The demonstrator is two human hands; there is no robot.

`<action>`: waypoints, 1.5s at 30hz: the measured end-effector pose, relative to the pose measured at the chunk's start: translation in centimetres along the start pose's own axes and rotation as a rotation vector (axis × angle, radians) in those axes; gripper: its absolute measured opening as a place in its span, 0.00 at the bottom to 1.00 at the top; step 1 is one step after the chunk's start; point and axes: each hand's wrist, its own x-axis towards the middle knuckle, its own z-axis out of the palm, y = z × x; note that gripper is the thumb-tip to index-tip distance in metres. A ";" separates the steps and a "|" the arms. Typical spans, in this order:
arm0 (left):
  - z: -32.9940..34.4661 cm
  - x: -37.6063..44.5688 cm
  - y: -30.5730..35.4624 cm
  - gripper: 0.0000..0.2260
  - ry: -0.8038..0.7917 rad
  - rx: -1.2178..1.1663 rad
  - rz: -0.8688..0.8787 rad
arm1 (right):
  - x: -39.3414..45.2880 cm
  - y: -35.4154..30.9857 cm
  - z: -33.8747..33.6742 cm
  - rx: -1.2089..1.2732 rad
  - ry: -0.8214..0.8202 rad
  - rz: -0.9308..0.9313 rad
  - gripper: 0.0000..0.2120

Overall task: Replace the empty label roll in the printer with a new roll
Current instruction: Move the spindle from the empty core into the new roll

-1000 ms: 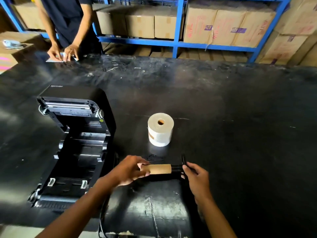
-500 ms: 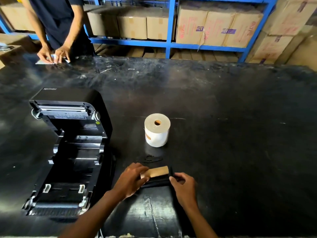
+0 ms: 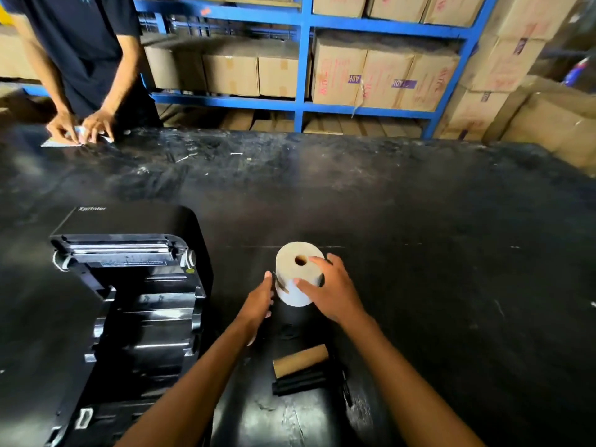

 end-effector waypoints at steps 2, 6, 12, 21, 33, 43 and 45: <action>0.3 0.4 0.3 0.28 -0.031 -0.005 -0.042 | 1.3 -0.9 1.2 -0.147 -0.112 0.055 0.32; 0.4 0.5 0.6 0.28 -0.038 0.030 -0.059 | 1.8 -0.6 3.4 -0.222 -0.075 0.095 0.32; -0.1 0.0 1.5 0.24 0.096 -0.018 -0.029 | 1.7 0.1 0.7 0.236 -0.011 0.240 0.20; 1.8 -4.0 4.2 0.24 -0.065 -0.364 -0.097 | -2.9 -0.1 -2.1 0.936 -0.055 0.278 0.13; 8.1 -10.9 1.8 0.18 0.058 -0.216 0.075 | -10.3 2.8 -6.9 0.270 0.318 -0.046 0.14; 8.3 -12.2 1.5 0.13 0.097 -0.086 0.201 | -11.3 2.2 -4.8 0.566 0.425 0.059 0.04; 8.6 -12.1 1.4 0.14 0.088 -0.115 0.188 | -11.5 2.3 -4.9 0.609 0.422 0.064 0.03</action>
